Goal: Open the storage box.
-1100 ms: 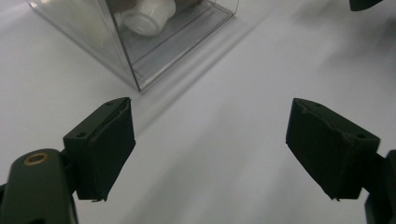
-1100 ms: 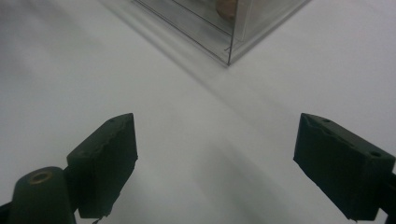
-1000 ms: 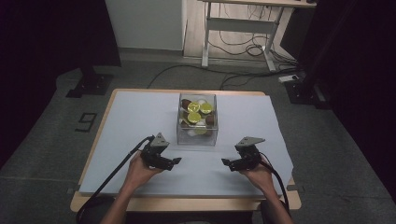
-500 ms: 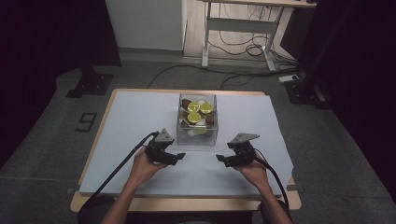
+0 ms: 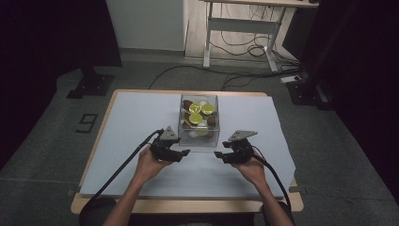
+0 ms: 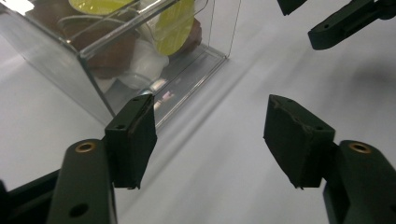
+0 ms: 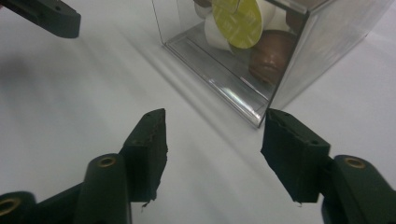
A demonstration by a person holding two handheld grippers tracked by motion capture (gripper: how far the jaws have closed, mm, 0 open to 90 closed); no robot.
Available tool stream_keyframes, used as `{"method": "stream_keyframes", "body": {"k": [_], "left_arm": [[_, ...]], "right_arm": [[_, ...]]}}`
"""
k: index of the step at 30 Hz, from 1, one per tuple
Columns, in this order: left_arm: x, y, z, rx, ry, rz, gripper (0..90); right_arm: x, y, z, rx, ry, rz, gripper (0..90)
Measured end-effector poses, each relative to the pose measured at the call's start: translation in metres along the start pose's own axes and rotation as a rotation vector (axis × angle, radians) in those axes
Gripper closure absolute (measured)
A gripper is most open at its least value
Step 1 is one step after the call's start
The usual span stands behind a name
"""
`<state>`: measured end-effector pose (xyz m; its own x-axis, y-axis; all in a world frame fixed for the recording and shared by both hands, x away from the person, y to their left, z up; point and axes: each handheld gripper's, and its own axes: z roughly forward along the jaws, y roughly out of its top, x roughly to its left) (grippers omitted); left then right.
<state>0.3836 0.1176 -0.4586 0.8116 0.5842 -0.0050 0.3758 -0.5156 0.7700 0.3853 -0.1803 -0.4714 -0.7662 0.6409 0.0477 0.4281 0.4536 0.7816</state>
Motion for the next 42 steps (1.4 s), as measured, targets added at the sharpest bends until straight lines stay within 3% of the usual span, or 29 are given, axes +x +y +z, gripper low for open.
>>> {"method": "stream_keyframes", "body": {"k": [27,42], "left_arm": [[0.008,0.013,0.015,-0.013,0.037,-0.037,52.5],[0.014,0.018,0.024,-0.027,0.040,-0.059,63.0]], "right_arm": [[0.001,0.024,0.014,-0.035,-0.009,-0.011,62.7],[-0.001,0.034,0.028,-0.047,-0.047,-0.010,71.5]]}}
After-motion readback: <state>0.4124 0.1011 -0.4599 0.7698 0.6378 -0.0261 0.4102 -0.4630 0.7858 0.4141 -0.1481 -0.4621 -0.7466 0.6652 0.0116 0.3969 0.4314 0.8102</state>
